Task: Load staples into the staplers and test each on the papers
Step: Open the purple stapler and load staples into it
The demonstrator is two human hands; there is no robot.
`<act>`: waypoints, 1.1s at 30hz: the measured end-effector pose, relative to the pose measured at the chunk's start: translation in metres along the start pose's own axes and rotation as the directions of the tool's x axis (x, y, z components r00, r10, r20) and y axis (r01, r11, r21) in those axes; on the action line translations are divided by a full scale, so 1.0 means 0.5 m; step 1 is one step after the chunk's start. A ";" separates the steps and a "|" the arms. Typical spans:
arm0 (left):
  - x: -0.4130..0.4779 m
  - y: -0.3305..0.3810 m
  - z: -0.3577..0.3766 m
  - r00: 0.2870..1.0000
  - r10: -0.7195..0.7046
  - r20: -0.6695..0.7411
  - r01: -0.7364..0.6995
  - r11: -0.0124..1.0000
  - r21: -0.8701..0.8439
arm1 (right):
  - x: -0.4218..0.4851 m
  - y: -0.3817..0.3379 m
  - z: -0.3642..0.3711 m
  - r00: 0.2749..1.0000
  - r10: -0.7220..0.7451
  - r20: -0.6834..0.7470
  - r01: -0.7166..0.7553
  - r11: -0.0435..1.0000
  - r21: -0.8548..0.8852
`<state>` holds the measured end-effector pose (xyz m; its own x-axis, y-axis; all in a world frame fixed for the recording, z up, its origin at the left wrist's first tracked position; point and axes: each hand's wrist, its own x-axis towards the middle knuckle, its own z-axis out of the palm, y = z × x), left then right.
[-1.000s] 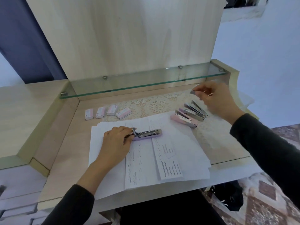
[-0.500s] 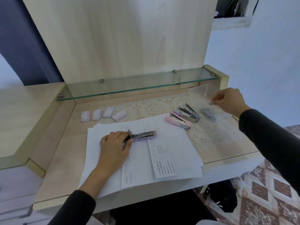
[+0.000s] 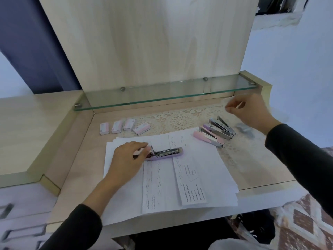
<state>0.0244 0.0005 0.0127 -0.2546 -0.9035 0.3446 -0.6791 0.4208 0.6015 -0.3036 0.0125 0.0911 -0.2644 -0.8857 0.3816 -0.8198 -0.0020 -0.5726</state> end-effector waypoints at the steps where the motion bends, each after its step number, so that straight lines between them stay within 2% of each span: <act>1: 0.010 -0.003 -0.011 1.000 -0.007 -0.013 0.007 1.000 0.000 | 0.001 -0.016 0.011 0.999 -0.025 0.026 0.025 1.000 0.014; 5: 0.061 -0.019 -0.057 0.998 -0.024 -0.050 0.028 0.997 0.068 | 0.008 -0.080 0.070 0.979 -0.116 0.169 0.108 0.992 0.058; 8: 0.106 -0.031 -0.075 0.994 -0.108 -0.018 0.109 0.981 0.161 | 0.024 -0.118 0.129 0.952 -0.204 0.227 0.189 0.978 0.083; 11: 0.149 -0.032 -0.072 0.991 -0.133 0.017 0.125 0.960 0.252 | 0.045 -0.150 0.190 0.904 -0.260 0.339 0.256 0.965 0.058; 13: 0.178 -0.027 -0.062 0.984 -0.166 0.061 0.143 0.950 0.279 | 0.057 -0.167 0.230 0.872 -0.270 0.408 0.280 0.959 0.036; 16: 0.209 -0.023 -0.033 0.954 -0.269 0.132 0.193 0.888 0.418 | 0.067 -0.184 0.275 0.844 -0.257 0.470 0.278 0.960 0.026; 20: 0.217 -0.023 0.013 0.932 -0.346 0.108 0.230 0.795 0.562 | 0.072 -0.184 0.308 0.833 -0.252 0.493 0.273 0.962 0.032; 25: 0.213 -0.021 0.026 0.936 -0.351 0.033 0.295 0.829 0.474 | 0.062 -0.166 0.316 0.821 -0.246 0.515 0.261 0.964 0.043; 27: 0.209 -0.018 0.023 0.951 -0.308 0.007 0.278 0.868 0.411 | 0.059 -0.160 0.313 0.834 -0.242 0.496 0.236 0.969 0.075; 30: 0.205 -0.004 0.012 0.973 -0.230 -0.018 0.225 0.925 0.306 | 0.051 -0.162 0.304 0.870 -0.227 0.437 0.141 0.965 0.220; 33: 0.200 0.007 -0.006 0.984 -0.175 -0.020 0.175 0.959 0.222 | 0.042 -0.171 0.295 0.887 -0.239 0.396 0.120 0.945 0.304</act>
<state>-0.0016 -0.0883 0.0514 -0.1186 -0.9614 0.2485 -0.8490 0.2279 0.4768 -0.1642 -0.0743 0.0412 0.1629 -0.9685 0.1882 -0.6523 -0.2488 -0.7160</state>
